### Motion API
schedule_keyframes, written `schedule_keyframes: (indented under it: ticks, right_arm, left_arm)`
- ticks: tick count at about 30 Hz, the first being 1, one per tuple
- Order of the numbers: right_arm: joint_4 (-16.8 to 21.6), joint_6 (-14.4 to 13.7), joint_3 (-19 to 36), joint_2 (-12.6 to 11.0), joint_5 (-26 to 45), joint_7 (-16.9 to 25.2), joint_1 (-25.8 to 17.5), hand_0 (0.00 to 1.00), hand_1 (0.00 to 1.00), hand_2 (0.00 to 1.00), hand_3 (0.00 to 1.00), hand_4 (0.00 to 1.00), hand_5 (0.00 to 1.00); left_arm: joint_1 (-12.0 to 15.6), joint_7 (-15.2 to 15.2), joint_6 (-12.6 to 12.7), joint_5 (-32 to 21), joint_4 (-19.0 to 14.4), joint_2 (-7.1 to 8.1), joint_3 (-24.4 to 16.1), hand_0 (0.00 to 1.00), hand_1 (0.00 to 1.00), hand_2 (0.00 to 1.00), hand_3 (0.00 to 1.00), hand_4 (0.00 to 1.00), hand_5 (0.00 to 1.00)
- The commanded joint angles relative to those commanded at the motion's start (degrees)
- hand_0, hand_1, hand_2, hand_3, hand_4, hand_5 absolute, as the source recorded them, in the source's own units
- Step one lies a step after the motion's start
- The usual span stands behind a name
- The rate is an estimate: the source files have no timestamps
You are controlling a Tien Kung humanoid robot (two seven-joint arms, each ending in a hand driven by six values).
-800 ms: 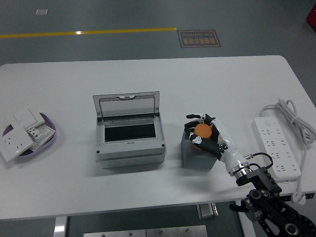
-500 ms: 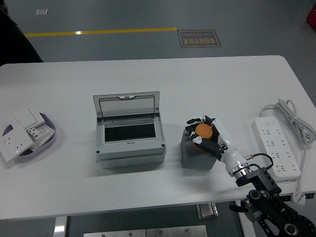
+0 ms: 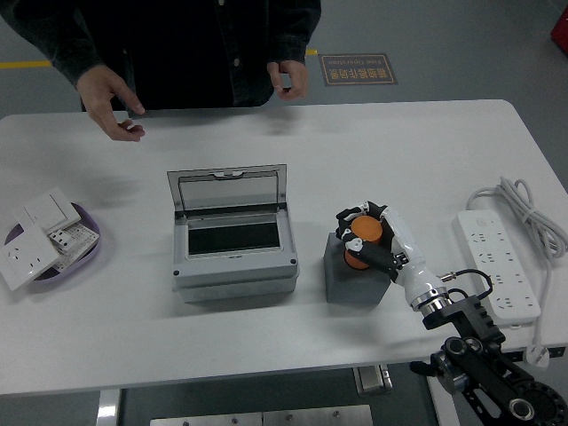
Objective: Pick up the cylinder from the cube,place it in the box,flap close box
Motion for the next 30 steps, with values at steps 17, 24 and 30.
schedule_keyframes:
  ticks: [17, 24, 30]
  right_arm:
    - [2.7, -1.3, -12.9, 5.8, -15.5, -12.7, 13.6, 0.184, 0.274, 0.268, 0.225, 0.002, 0.002]
    - [0.4, 5.1, -17.5, 9.2, -27.8, -22.1, 20.9, 0.080, 0.234, 0.252, 0.222, 0.002, 0.002]
    - [-1.5, 11.9, -21.1, 10.1, -37.0, -29.9, 26.0, 0.092, 0.238, 0.255, 0.227, 0.002, 0.002]
  left_arm:
    - [0.0, 0.5, 0.0, 0.9, 0.0, -0.08, -0.7, 0.642, 0.670, 0.657, 0.695, 0.746, 0.309]
    - [-0.1, 0.8, 0.0, 1.5, 0.0, 0.14, -1.0, 0.642, 0.669, 0.657, 0.693, 0.749, 0.316]
    - [-0.1, 0.9, 0.0, 1.8, 0.0, 0.31, -1.2, 0.642, 0.670, 0.657, 0.693, 0.750, 0.318]
